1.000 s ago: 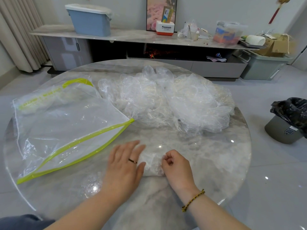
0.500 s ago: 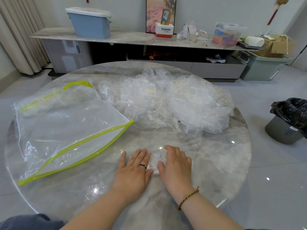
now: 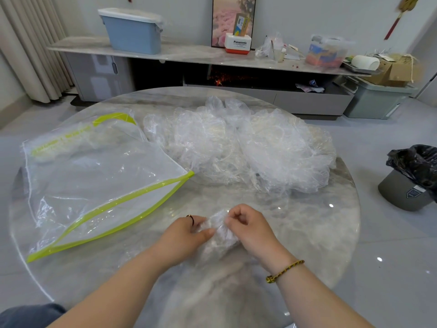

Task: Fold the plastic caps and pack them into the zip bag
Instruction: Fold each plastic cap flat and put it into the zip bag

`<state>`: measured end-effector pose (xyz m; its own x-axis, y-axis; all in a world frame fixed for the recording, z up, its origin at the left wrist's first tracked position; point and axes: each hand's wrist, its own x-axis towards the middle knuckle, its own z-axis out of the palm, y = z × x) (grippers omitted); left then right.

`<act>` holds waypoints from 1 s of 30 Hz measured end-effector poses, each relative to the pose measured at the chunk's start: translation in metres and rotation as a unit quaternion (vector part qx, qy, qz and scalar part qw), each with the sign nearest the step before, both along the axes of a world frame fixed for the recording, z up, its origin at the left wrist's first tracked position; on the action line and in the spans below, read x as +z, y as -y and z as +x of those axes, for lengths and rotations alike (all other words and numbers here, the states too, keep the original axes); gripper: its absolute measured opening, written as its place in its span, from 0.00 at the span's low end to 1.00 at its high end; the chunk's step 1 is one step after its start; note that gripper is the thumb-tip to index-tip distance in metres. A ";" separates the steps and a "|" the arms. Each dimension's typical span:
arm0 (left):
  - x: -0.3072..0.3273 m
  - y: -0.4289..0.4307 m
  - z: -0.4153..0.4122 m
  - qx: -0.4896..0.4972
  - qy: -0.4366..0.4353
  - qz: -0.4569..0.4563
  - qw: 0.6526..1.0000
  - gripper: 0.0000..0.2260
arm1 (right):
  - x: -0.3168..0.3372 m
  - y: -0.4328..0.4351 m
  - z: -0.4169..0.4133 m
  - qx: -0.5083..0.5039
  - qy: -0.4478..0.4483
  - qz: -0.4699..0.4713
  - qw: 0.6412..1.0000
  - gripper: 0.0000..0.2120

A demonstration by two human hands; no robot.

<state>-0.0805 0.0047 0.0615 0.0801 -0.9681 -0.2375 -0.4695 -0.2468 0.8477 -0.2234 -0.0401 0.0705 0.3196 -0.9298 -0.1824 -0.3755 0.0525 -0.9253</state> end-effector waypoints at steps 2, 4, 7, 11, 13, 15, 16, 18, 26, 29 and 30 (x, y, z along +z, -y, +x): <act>0.000 -0.003 -0.002 0.038 -0.108 0.002 0.993 0.16 | -0.002 0.000 0.002 -0.063 0.101 0.040 0.992 0.06; 0.007 -0.006 -0.005 0.097 -0.189 -0.002 0.977 0.15 | -0.007 -0.004 0.004 -0.091 0.206 0.110 0.968 0.02; 0.012 -0.009 -0.010 0.140 -0.251 -0.026 0.958 0.16 | -0.014 -0.017 0.014 -0.058 0.249 0.171 0.952 0.09; 0.006 -0.009 -0.002 0.166 -0.148 -0.073 0.972 0.13 | -0.013 -0.016 0.023 -0.113 0.268 0.153 0.944 0.08; 0.008 -0.011 0.006 0.190 -0.085 -0.123 0.970 0.13 | -0.010 -0.009 0.025 -0.152 0.255 0.127 0.946 0.10; 0.017 -0.017 0.020 0.219 -0.005 -0.221 0.950 0.12 | -0.011 -0.005 0.027 -0.173 0.221 0.095 0.955 0.10; 0.019 -0.021 0.031 0.220 0.063 -0.298 0.927 0.09 | -0.012 -0.004 0.028 -0.176 0.202 0.084 0.960 0.09; 0.017 -0.027 0.057 0.181 0.262 -0.387 0.865 0.08 | -0.015 -0.004 0.030 -0.166 0.169 0.068 0.969 0.06; 0.000 -0.030 0.107 0.180 0.501 -0.336 0.777 0.11 | -0.018 -0.008 0.040 -0.117 0.147 0.063 0.980 0.03; 0.003 -0.032 0.118 0.180 0.496 -0.344 0.777 0.07 | -0.013 -0.013 0.039 -0.096 0.147 0.057 0.983 0.03; 0.005 -0.033 0.119 0.179 0.486 -0.338 0.786 0.07 | -0.012 -0.015 0.038 -0.092 0.139 0.050 0.985 0.04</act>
<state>0.0386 0.0375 0.0664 0.2017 -0.7202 0.6638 -0.9793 -0.1583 0.1259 -0.1851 -0.0247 0.0584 0.1978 -0.9586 -0.2051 -0.0851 0.1916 -0.9778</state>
